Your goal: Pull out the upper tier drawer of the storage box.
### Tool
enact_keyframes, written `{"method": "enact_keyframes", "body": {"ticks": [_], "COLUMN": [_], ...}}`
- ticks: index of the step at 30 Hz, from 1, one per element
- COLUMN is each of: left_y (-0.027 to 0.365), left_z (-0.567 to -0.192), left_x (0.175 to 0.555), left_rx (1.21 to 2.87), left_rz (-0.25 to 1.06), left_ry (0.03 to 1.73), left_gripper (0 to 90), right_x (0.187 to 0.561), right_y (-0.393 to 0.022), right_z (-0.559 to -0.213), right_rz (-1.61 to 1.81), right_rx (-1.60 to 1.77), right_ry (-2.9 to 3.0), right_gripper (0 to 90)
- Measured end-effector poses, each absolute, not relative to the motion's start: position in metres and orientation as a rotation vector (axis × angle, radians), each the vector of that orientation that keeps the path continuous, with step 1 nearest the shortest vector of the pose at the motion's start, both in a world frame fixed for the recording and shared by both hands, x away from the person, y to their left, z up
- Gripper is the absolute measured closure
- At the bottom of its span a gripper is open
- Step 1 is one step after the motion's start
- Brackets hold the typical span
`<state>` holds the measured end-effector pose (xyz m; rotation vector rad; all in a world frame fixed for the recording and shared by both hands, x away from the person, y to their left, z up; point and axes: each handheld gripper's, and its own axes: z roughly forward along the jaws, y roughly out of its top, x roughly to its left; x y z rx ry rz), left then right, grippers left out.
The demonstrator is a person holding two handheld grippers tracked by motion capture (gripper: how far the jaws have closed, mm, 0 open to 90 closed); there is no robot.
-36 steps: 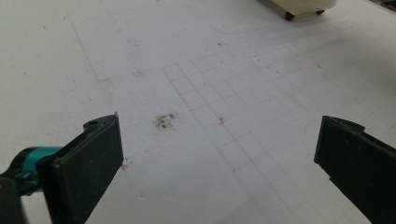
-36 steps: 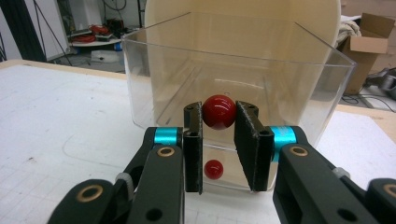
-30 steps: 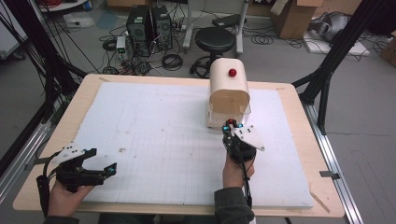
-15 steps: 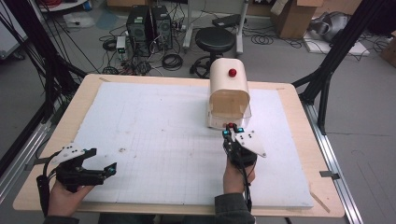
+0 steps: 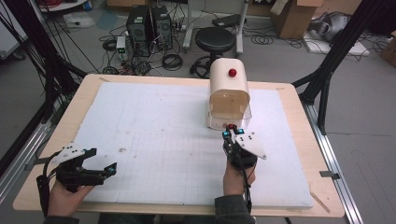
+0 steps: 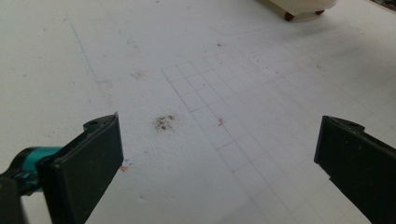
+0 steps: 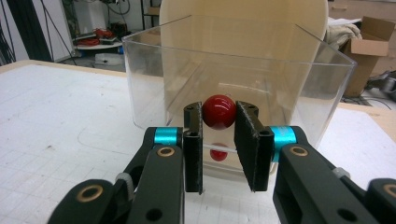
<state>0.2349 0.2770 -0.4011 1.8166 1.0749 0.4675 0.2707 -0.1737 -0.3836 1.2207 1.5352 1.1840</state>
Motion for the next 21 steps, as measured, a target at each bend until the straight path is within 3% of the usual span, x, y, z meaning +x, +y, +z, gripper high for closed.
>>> {"method": "enact_keyframes", "body": {"ticks": [21], "left_y": [0.2773], "left_z": [-0.4008], "left_x": [0.2348], "left_rx": [1.813], "left_rz": [0.468], "left_ry": [1.074], "left_gripper": [1.8], "right_x": [0.2686], "right_y": [-0.1749], "right_z": [-0.3879], "right_rz": [1.213], "right_rx": [1.224], "right_ry": [1.529], "right_gripper": [72.4]}}
